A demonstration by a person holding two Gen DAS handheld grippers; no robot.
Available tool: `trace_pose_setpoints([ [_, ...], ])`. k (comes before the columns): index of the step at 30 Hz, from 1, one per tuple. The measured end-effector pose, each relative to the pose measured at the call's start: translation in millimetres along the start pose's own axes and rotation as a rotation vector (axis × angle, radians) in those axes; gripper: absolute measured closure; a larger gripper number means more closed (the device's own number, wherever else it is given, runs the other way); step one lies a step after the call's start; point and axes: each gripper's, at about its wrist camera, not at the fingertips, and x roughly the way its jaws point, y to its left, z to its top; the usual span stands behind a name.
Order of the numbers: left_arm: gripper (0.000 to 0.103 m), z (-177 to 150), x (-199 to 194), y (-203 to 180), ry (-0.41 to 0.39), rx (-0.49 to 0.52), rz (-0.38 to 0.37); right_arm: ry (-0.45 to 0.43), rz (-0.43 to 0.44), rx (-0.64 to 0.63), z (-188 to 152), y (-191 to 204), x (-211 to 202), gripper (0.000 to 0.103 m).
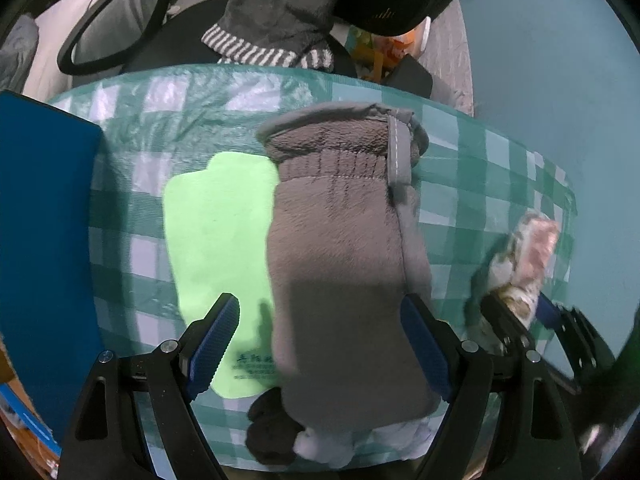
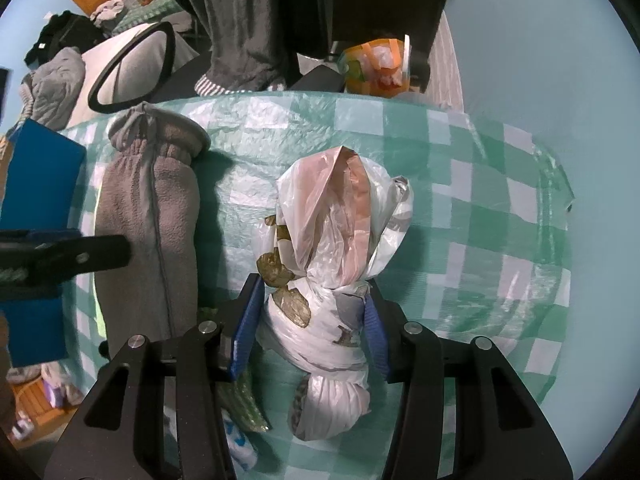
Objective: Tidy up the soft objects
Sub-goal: 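Grasp the grey mitten with the left tool while the right tool grasps the white bundle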
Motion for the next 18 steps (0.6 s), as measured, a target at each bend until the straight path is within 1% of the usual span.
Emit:
trace_pose_setpoints([
  [4,0.019,7,11,-6,0.021,-0.028,0.014,-0.002,0.007,0.004,-1,-5,-2,0.055],
  [11,0.019,15,25,-15,0.046,-0.024,0.063,0.009,0.015,0.006,-6,-10,-2,0.055],
  [13,0.019,16,29,-15,0.054,-0.039,0.063,0.012,0.019,0.007,-7,-13,-2,0.055],
  [15,0.02,17,29,-13,0.041,-0.065,0.052,0.012,0.022,0.008,-8,-14,-3,0.055],
  [17,0.032,16,28,-10,0.033,-0.095,0.028,0.012,0.024,0.003,-9,-15,-3,0.055],
  [18,0.046,15,28,-9,0.035,-0.103,0.015,0.012,0.026,0.001,-10,-15,-3,0.055],
])
